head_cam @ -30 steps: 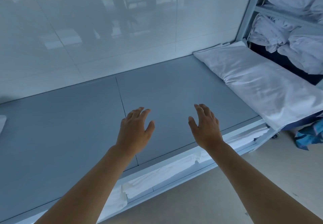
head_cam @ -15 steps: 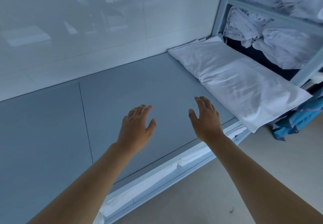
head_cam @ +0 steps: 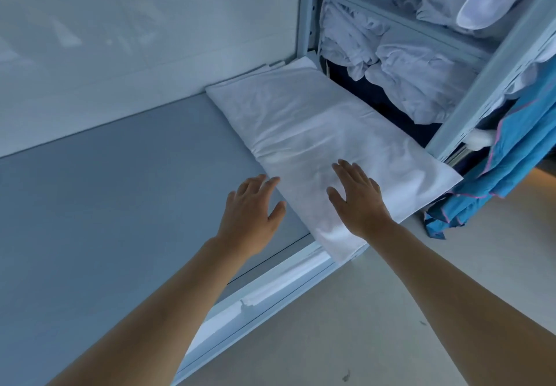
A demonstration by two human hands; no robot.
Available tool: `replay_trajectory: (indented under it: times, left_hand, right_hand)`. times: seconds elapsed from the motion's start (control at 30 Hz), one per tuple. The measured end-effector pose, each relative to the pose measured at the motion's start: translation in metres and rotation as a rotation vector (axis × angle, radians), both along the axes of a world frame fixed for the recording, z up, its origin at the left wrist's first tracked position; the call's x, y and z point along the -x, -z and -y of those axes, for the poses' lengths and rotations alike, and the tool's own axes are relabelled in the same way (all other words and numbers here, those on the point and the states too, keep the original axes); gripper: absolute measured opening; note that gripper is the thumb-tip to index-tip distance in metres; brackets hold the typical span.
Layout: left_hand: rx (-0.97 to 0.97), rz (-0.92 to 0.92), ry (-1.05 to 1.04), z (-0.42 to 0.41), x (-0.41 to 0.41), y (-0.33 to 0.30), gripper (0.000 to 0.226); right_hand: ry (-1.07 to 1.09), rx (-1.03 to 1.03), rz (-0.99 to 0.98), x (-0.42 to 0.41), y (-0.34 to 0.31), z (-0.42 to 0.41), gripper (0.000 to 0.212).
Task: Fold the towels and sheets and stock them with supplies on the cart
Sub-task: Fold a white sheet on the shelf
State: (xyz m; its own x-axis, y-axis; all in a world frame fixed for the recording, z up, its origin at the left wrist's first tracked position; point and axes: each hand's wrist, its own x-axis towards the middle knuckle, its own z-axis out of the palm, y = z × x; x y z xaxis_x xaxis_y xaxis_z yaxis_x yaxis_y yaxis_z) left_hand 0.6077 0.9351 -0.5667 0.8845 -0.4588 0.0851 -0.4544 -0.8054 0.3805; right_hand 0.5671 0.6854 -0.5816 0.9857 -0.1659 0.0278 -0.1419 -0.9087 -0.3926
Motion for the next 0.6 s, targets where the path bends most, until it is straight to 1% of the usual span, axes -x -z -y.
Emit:
replay_trajectory:
  times: [0.07,0.17,0.3,0.43,0.6]
  left_hand:
    - [-0.024,-0.012,0.015,0.030,-0.015,0.006,0.059]
    - [-0.116,-0.047,0.014,0.064,-0.038,0.019,0.067]
    - [-0.198,-0.064,-0.039,0.076,-0.056,0.040,0.068]
    - [-0.198,-0.067,-0.064,0.073,-0.057,0.052,0.068]
    - [-0.163,-0.073,-0.075,0.065,-0.050,0.050,0.068]
  right_hand:
    - [-0.066,0.037,-0.050,-0.015,0.008,0.021,0.062]
    - [-0.153,0.090,-0.074,-0.037,0.018,0.039,0.063]
    - [-0.217,0.159,-0.092,-0.063,0.025,0.044,0.064]
    - [-0.227,0.237,-0.085,-0.067,0.035,0.040,0.067]
    - [-0.220,0.235,-0.078,-0.062,0.035,0.029,0.067]
